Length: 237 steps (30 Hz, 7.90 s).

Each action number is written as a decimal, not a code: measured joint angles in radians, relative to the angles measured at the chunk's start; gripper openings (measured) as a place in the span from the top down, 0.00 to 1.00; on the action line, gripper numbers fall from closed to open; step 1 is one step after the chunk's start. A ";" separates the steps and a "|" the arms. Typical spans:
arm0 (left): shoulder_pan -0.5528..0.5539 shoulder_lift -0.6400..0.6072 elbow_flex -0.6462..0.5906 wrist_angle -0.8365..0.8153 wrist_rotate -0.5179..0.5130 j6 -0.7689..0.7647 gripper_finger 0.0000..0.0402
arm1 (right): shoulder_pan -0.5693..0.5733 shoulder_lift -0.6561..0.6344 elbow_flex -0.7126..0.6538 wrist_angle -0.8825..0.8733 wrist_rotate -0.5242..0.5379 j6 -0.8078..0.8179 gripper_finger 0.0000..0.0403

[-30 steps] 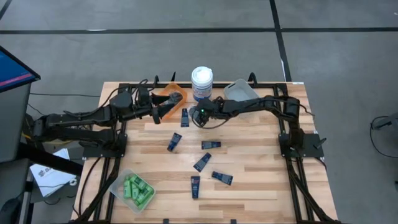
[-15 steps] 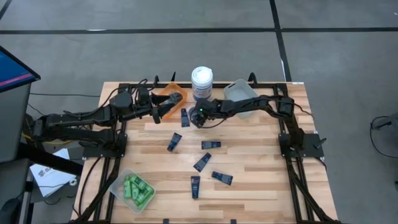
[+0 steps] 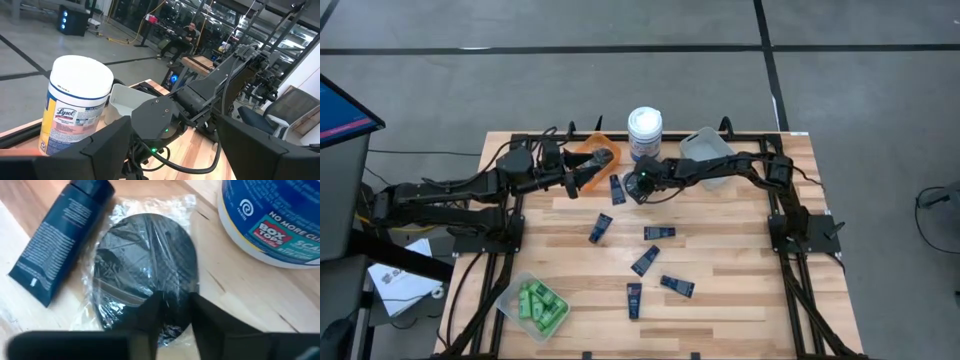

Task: Pick & Place Travel size toiletries
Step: Put the hair brush into the orange bin, then put the shaving cream into the gray bin

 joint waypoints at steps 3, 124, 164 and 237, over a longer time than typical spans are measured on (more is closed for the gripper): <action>0.000 0.000 0.000 0.000 0.000 0.000 0.28 | 0.000 -0.002 -0.001 -0.001 0.000 -0.002 0.88; 0.362 -0.035 -0.262 -0.125 -0.027 -0.078 1.00 | 0.654 -0.840 -0.194 -0.814 0.696 0.148 0.43; 0.359 0.048 -0.262 -0.162 -0.072 0.102 0.37 | 0.679 -0.829 -0.196 -0.790 0.696 0.166 0.51; -0.139 -0.212 -0.155 0.160 0.090 0.281 0.83 | 0.644 -0.828 -0.628 0.189 0.386 -0.349 0.42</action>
